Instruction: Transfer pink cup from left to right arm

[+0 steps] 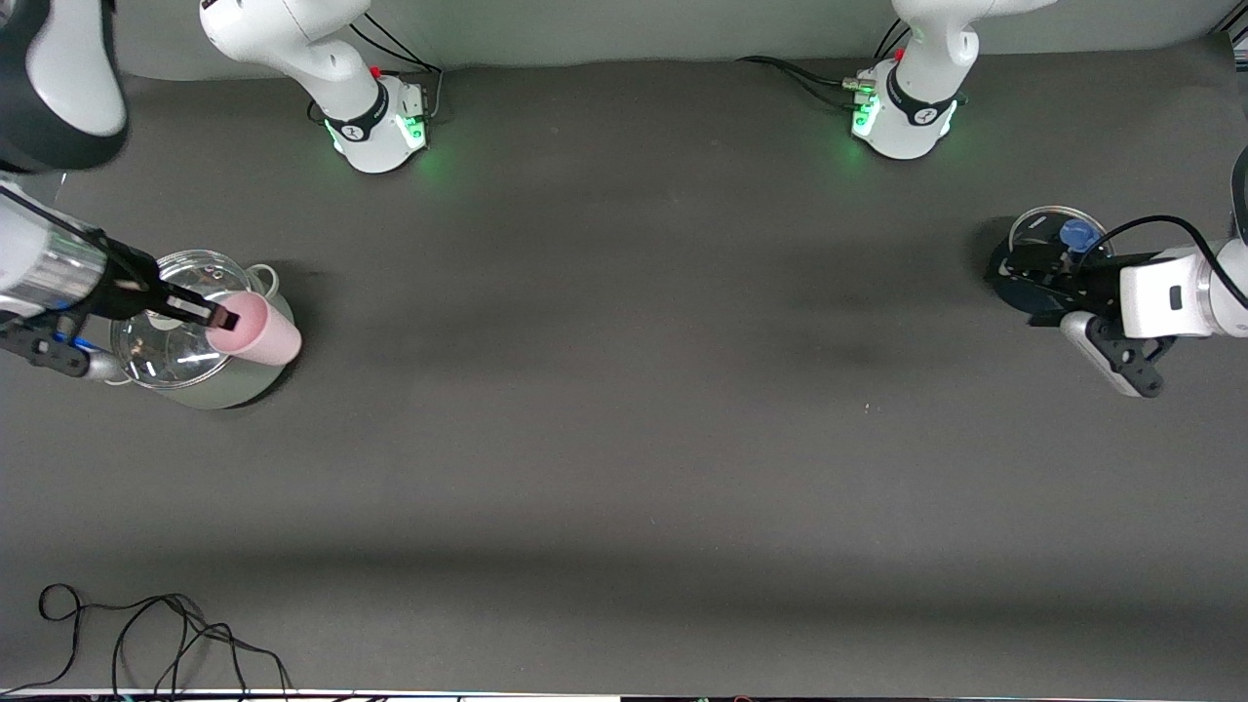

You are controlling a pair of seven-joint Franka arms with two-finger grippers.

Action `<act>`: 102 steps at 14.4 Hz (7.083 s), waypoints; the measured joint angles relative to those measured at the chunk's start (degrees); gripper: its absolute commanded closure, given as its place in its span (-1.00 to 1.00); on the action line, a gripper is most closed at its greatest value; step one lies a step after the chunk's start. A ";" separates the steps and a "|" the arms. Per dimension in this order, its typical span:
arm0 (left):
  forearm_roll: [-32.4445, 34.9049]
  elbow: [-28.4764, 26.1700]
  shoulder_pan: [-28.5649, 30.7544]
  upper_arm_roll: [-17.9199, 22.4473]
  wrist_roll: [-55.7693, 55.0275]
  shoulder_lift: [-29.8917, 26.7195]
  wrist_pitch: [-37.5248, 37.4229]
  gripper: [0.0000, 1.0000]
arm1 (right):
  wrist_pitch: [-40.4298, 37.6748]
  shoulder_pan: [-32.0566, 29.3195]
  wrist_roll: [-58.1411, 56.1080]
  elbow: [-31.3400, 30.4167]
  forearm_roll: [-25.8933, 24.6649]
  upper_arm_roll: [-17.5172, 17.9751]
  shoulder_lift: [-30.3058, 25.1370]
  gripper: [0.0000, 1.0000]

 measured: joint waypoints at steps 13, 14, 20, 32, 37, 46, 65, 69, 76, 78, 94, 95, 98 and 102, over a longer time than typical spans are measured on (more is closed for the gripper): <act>14.15 5.24 -5.01 0.47 -31.88 -3.02 -0.64 -0.99 | 38.10 0.32 -11.34 -26.18 -0.30 -1.30 10.70 1.00; 14.47 4.87 -5.48 0.47 -32.65 -3.60 0.07 -0.99 | 39.62 0.34 -11.96 -26.14 -0.28 -1.26 12.54 1.00; 15.94 1.71 -6.22 0.47 -35.08 -5.36 4.48 -0.99 | 42.87 0.33 -22.56 -25.68 9.81 -1.75 17.27 0.41; 14.09 0.97 -6.67 0.32 -36.34 -6.52 8.32 -0.99 | 29.35 1.19 -21.90 -21.27 6.05 -4.45 3.86 -1.00; 14.04 0.93 -6.69 0.61 -35.74 -6.56 8.35 -0.99 | 7.68 1.17 -14.54 -12.78 -4.06 -4.61 -8.46 -1.00; 15.02 0.94 -6.52 1.04 -35.04 -6.64 8.35 -0.99 | -10.82 1.28 -14.35 4.31 -11.36 -4.38 -9.02 -1.00; 16.88 1.71 -6.53 0.83 -35.02 -6.65 8.38 -0.99 | -6.59 -17.79 -15.89 4.89 -12.05 15.57 -6.94 -1.00; 16.88 1.72 -6.53 0.84 -35.00 -6.65 8.38 -0.99 | -6.59 -22.91 -17.21 4.89 -12.05 20.83 -6.85 -1.00; 16.87 1.99 -6.53 0.83 -34.92 -6.65 8.39 -0.99 | -3.62 -22.96 -17.47 6.08 -9.10 21.22 -5.55 -1.00; 16.87 2.07 -6.53 0.82 -34.90 -6.65 8.39 -0.99 | -3.34 -22.96 -17.48 6.17 -5.92 21.32 -4.97 -1.00; 16.86 2.30 -6.53 0.81 -34.84 -6.65 8.39 -0.99 | -6.15 -23.03 -19.89 4.67 -5.90 21.28 -4.71 -1.00; 16.86 2.31 -6.53 0.81 -34.84 -6.65 8.39 -0.99 | -5.33 -23.03 -19.89 4.68 -6.20 21.29 -4.71 -1.00; 16.86 2.31 -6.53 0.81 -34.84 -6.64 8.39 -0.99 | -2.73 -23.03 -19.89 4.69 -7.66 21.28 -4.71 -1.00; 16.86 2.31 -6.53 0.81 -34.83 -6.64 8.39 -0.99 | -2.46 -23.03 -19.86 4.69 -7.91 21.28 -4.71 -1.00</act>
